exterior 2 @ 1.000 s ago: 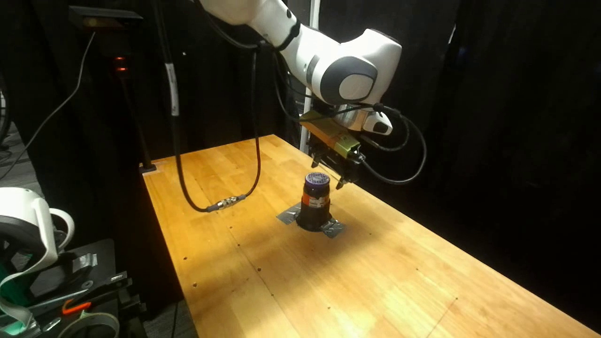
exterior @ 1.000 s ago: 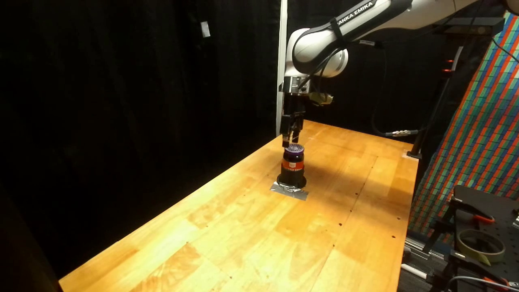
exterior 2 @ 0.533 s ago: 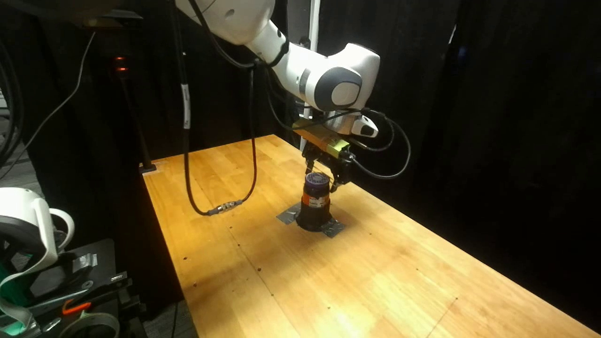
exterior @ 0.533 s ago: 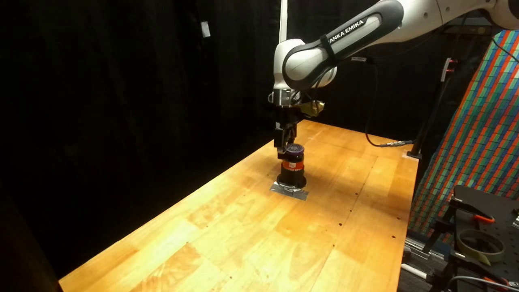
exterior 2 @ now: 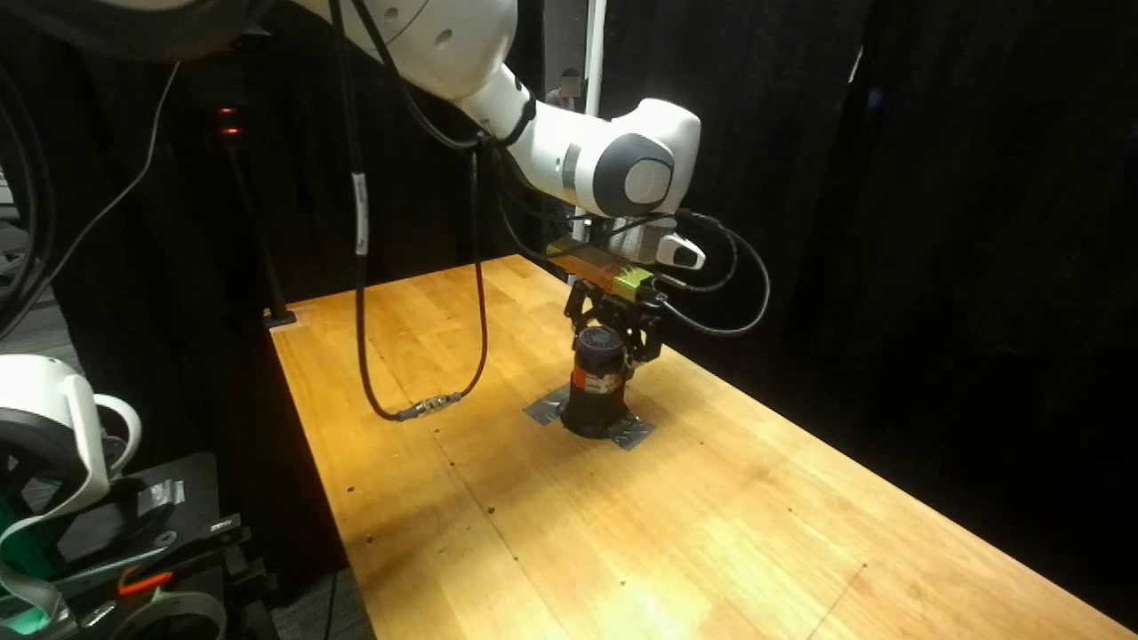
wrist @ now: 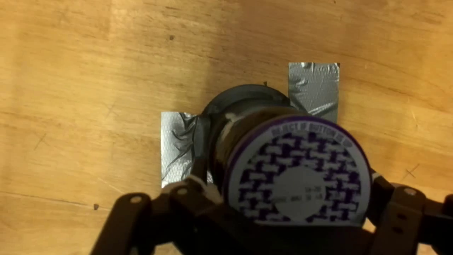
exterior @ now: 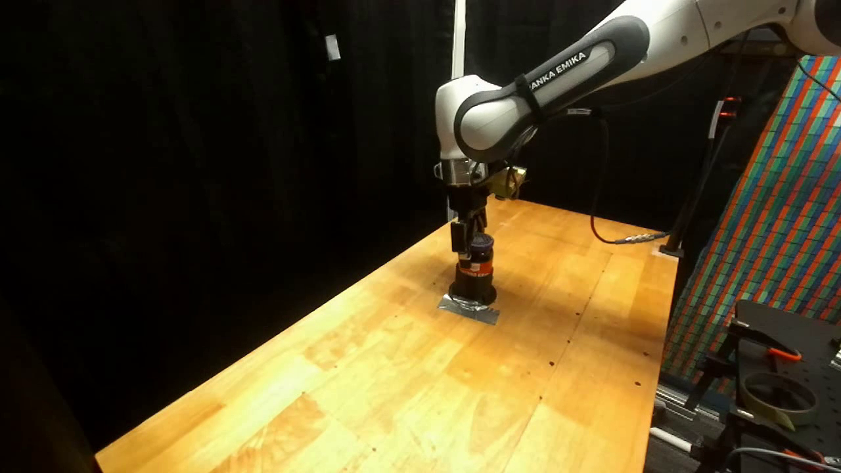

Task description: Put the rubber band around the base of the cup

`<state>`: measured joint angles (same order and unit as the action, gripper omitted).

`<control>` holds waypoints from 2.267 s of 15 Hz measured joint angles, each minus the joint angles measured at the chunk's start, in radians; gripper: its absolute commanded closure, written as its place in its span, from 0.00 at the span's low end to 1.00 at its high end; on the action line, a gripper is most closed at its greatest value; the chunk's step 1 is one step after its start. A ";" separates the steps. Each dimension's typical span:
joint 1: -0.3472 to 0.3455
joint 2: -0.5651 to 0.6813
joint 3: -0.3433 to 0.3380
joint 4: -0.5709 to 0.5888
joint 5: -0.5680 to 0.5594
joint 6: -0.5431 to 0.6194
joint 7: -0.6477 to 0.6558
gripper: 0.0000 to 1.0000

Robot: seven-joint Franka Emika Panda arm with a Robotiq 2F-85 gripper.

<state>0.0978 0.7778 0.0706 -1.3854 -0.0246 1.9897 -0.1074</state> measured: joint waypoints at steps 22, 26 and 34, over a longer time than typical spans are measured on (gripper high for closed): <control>0.016 -0.426 -0.051 -0.814 -0.287 0.723 0.083 0.86; 0.091 -0.460 -0.196 -1.001 -0.492 1.059 0.280 0.86; 0.570 -0.330 -0.768 -1.079 -0.542 1.523 0.530 0.84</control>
<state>0.6678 0.4479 -0.6977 -2.4647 -0.5669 3.5124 0.4226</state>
